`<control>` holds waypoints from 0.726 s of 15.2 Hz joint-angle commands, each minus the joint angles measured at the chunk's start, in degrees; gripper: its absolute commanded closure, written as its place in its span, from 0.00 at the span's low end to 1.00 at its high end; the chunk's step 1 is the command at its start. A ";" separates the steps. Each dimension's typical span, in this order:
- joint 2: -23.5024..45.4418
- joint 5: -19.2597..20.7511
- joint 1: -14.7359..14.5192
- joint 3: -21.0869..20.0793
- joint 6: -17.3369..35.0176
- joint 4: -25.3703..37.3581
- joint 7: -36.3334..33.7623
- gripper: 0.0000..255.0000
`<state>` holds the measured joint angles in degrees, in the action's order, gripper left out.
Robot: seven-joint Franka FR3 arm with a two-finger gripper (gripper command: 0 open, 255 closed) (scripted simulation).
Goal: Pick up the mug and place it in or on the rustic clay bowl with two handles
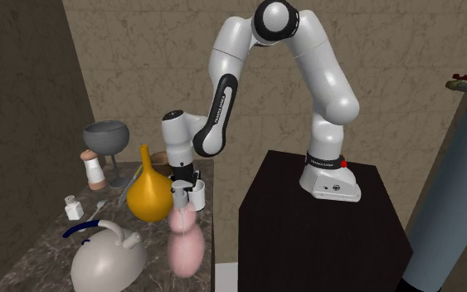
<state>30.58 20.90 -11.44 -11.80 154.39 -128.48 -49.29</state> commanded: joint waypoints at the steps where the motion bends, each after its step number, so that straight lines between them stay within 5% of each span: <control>1: -1.39 -0.64 0.47 -0.64 -1.01 -0.36 0.50 1.00; 11: -8.91 -4.71 2.87 -3.90 -6.69 -2.04 3.65 1.00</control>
<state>22.48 16.70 -8.80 -15.34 148.44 -130.44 -46.01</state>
